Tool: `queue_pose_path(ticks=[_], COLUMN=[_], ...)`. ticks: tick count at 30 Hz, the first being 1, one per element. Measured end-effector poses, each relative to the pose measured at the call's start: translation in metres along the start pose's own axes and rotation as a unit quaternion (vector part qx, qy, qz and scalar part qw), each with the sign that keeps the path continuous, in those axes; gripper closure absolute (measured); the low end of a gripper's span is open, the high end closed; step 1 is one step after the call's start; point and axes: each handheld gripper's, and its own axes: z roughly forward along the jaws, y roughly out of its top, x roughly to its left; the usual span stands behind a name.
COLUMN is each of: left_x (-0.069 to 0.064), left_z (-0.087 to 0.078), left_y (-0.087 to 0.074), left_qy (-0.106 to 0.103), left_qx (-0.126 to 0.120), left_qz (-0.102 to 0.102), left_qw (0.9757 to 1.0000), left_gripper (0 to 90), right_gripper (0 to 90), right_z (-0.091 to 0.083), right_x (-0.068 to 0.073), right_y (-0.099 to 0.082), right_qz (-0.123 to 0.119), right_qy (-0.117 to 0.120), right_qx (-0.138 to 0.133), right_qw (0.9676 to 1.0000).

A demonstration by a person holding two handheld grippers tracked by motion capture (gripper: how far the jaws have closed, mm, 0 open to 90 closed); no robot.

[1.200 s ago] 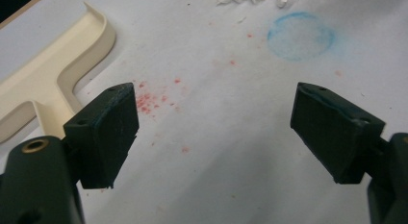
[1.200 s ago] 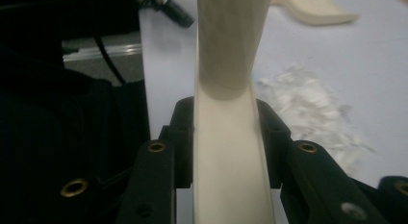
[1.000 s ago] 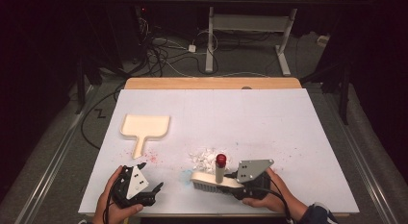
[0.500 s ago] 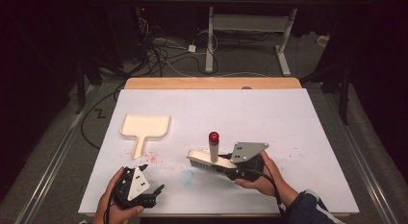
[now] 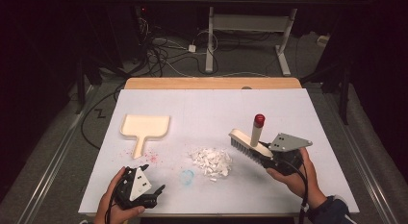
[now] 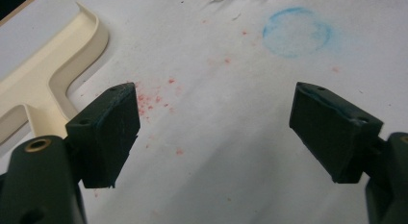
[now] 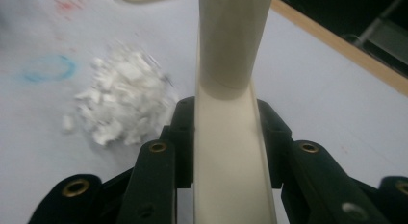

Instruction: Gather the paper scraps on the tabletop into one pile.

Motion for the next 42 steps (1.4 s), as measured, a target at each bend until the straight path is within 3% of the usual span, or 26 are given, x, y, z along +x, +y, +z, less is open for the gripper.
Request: queue_pose_path(ticks=[5, 10, 13, 15, 18, 22, 26, 29, 32, 35, 38, 39, 42], left_x=[0.0, 0.0, 0.0, 0.0, 0.0, 0.0, -0.001, -0.001, -0.001, -0.003, -0.005, -0.005, -0.004], left_z=[0.002, 0.002, 0.002, 0.002, 0.001, 0.001, 0.0, -0.001, 0.0, 0.001, 0.001, 0.001, 0.001], left_y=[0.0, -0.001, -0.001, -0.001, -0.001, -0.002, -0.002, -0.002, -0.002, 0.0, 0.001, 0.001, 0.001], left_qy=[-0.005, -0.006, -0.007, -0.007, -0.006, -0.006, -0.006, -0.006, -0.008, -0.01, -0.009, -0.008, -0.01], left_qx=[0.005, 0.005, 0.004, 0.004, 0.004, 0.003, 0.005, 0.006, 0.006, 0.01, 0.009, 0.008, 0.003], left_qz=[0.001, 0.002, 0.003, 0.003, 0.003, 0.001, 0.003, 0.005, 0.003, 0.008, 0.012, 0.013, 0.008], left_qw=[1.0, 1.0, 1.0, 1.0, 1.0, 1.0, 1.0, 1.0, 0.9999, 0.9999, 0.9999, 0.9999, 0.9999], left_gripper=[17.0, 17.0, 17.0, 17.1, 17.0, 17.0, 17.1, 17.2, 17.3, 17.4, 17.4, 17.5, 17.6], right_gripper=[68.0, 68.0, 68.0, 68.0, 67.9, 68.0, 68.0, 68.0, 68.0, 68.0, 68.0, 68.0, 67.9], right_z=[0.027, 0.046, 0.054, 0.056, 0.048, 0.02, -0.006, -0.028, -0.04, -0.035, -0.024, -0.018, -0.005], right_x=[0.008, 0.033, 0.048, 0.055, 0.055, 0.046, 0.034, 0.029, 0.027, 0.031, 0.041, 0.046, 0.058], right_y=[-0.007, 0.004, 0.013, 0.018, 0.022, 0.022, 0.011, -0.004, -0.02, -0.03, -0.028, -0.026, -0.018], right_qz=[0.0, -0.008, -0.008, -0.016, -0.017, -0.012, -0.016, -0.035, -0.034, -0.037, -0.045, -0.057, -0.083], right_qy=[-0.029, -0.017, 0.015, 0.015, 0.008, 0.007, 0.023, 0.022, 0.03, 0.037, 0.066, 0.079, 0.087], right_qx=[0.041, 0.036, 0.024, 0.017, -0.001, -0.02, -0.014, 0.007, 0.028, 0.043, 0.043, 0.044, 0.044], right_qw=[0.9988, 0.9992, 0.9996, 0.9996, 0.9998, 0.9997, 0.9995, 0.9991, 0.9986, 0.9977, 0.9958, 0.9942, 0.9918])
